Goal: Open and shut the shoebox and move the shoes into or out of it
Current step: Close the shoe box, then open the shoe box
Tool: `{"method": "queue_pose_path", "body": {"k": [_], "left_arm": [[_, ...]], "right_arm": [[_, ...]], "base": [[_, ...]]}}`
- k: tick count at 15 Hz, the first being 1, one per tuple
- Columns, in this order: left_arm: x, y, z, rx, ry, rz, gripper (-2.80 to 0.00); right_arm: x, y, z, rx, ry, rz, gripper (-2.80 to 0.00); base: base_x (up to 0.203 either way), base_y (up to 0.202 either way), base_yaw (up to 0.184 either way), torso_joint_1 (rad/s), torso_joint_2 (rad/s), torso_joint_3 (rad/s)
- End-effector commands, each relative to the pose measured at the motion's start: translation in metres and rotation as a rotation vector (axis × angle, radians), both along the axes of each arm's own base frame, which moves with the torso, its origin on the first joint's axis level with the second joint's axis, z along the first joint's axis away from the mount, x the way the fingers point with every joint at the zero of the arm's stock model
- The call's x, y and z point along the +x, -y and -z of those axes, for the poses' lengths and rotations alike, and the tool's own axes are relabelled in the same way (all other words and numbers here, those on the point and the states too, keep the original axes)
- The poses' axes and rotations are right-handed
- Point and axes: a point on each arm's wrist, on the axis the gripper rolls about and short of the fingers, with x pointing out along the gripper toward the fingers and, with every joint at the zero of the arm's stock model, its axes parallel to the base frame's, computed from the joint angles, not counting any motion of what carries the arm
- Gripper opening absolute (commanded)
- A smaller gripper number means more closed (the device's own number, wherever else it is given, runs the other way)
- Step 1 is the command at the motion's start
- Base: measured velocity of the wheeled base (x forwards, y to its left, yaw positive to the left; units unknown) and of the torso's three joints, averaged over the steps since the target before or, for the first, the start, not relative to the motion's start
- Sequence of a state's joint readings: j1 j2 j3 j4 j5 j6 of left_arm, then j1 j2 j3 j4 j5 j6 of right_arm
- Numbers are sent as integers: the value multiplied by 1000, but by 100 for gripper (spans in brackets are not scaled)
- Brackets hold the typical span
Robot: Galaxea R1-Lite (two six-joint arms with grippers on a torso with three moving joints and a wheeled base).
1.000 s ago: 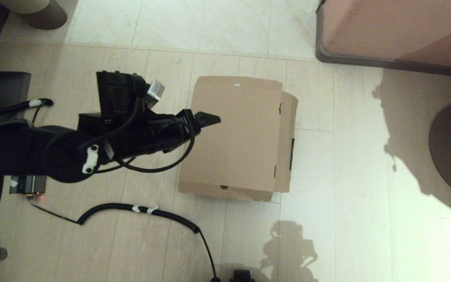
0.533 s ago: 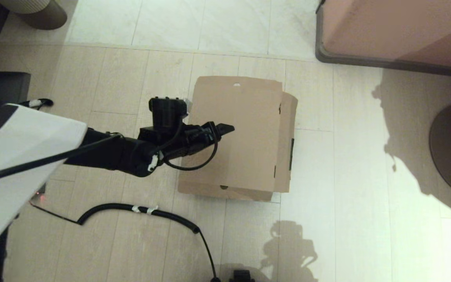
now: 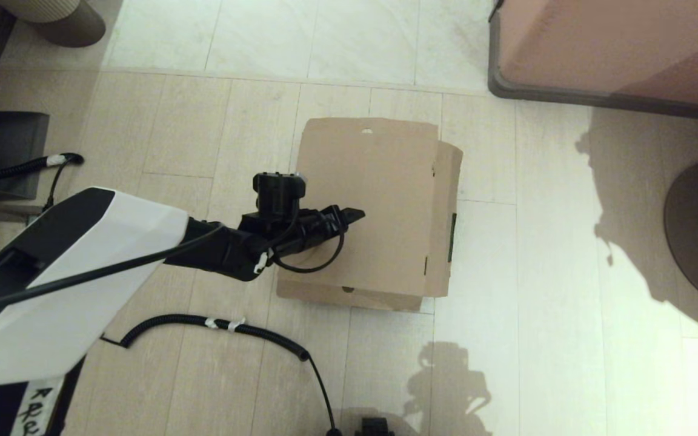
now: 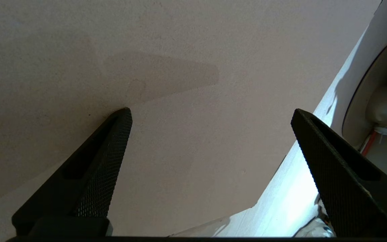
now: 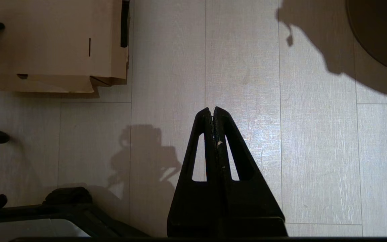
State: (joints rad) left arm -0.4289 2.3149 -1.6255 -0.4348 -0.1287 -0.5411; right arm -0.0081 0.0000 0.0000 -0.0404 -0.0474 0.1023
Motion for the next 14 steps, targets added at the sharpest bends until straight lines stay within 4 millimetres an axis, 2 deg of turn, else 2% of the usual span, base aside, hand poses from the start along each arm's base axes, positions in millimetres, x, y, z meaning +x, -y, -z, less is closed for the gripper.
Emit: {"method": "queue_pose_path", "body": {"k": [1, 4, 7, 8, 9, 11, 14], "left_arm": [[-2, 1, -7, -8, 9, 3, 0], [-29, -6, -67, -40, 79, 13, 0], [-70, -23, -128, -67, 134, 13, 0], [-85, -30, -142, -74, 146, 6, 0], [-102, -39, -154, -77, 153, -7, -280], [-133, -59, -164, -73, 155, -55, -280], [-182, -105, -168, -54, 163, -185, -280]], "right_arm": [[1, 0, 4, 1, -14, 0, -280], [1, 0, 4, 1, -16, 1, -280], [1, 0, 4, 1, -15, 0, -280], [1, 0, 4, 1, -14, 0, -280], [1, 0, 4, 1, -14, 0, -280], [1, 0, 4, 1, -16, 0, -280], [1, 0, 4, 1, -14, 0, -280]], "base": [[0, 0, 0, 0, 0, 0], [0, 0, 0, 0, 0, 0], [0, 0, 0, 0, 0, 0], [0, 0, 0, 0, 0, 0], [0, 0, 0, 0, 0, 0], [0, 0, 0, 0, 0, 0], [0, 0, 0, 0, 0, 0]]}}
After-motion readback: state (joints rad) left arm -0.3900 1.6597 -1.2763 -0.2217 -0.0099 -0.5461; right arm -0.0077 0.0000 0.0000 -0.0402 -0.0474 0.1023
